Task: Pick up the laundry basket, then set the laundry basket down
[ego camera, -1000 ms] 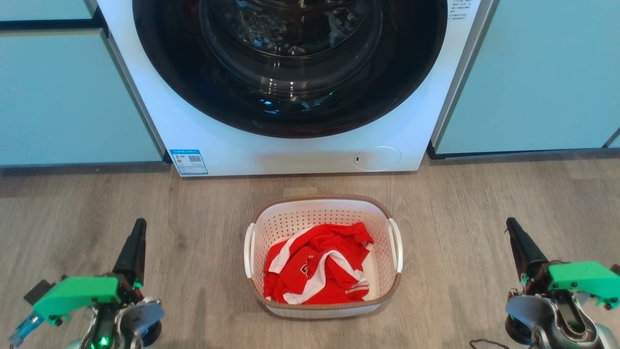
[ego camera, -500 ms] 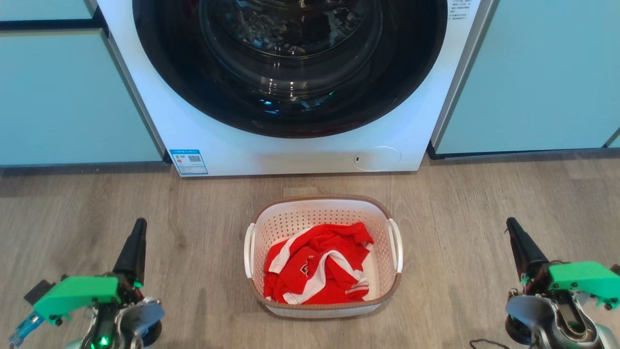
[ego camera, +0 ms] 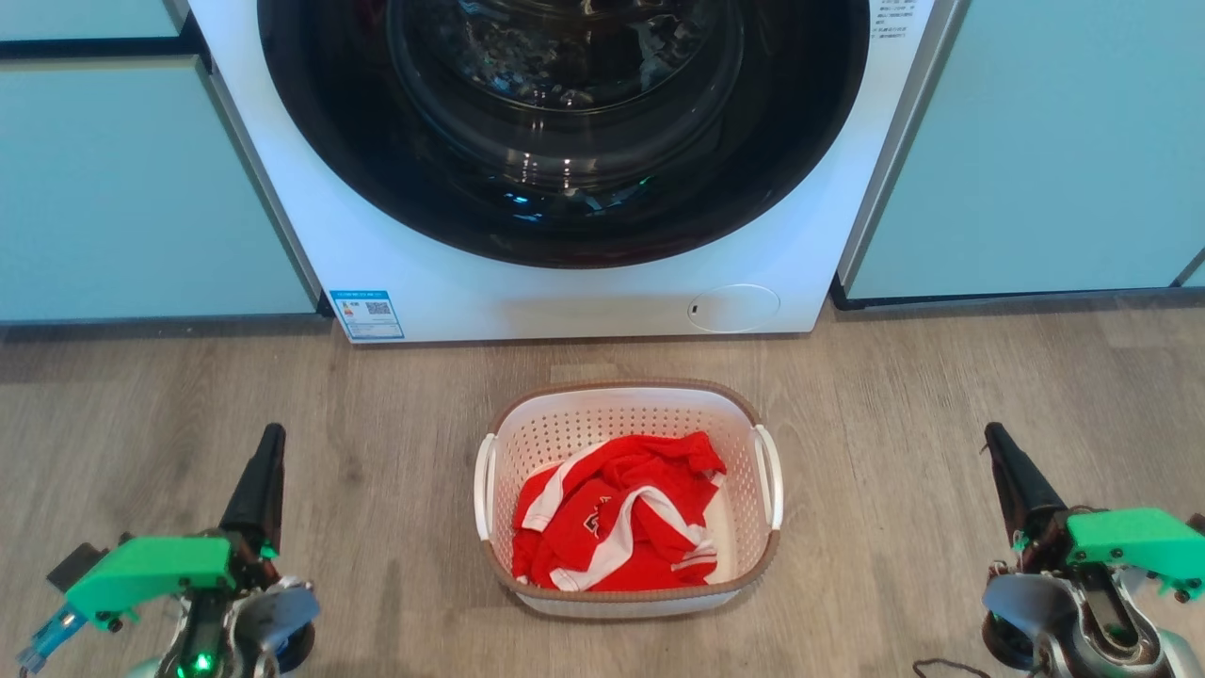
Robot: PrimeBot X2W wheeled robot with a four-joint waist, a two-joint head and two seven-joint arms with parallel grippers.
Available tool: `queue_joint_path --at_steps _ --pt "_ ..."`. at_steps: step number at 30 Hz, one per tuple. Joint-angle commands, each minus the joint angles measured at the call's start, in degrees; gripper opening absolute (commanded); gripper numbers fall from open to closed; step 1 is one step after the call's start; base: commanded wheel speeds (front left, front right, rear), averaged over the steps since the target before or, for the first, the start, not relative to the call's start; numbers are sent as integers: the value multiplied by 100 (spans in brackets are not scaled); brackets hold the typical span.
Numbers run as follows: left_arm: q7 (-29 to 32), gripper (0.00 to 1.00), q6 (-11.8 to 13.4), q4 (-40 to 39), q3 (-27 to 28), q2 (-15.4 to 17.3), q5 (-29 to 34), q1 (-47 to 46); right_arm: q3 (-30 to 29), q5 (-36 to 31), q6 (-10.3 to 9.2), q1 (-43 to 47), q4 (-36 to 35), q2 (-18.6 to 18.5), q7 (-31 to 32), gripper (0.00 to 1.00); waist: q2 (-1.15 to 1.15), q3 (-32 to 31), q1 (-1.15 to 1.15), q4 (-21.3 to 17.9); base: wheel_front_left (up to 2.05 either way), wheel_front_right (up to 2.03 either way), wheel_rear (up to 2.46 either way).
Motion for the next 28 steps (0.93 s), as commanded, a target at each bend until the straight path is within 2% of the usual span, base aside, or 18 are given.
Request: queue_joint_path --at_steps 1,28 --pt "32 0 -38 -166 203 22 47 -343 94 -10 -12 -280 -178 -40 46 0 0 0 0 0 0 0 0" --pt "40 0 -38 -166 212 15 55 -344 89 -14 -12 -280 -178 -37 49 0 0 0 0 0 0 0 0"
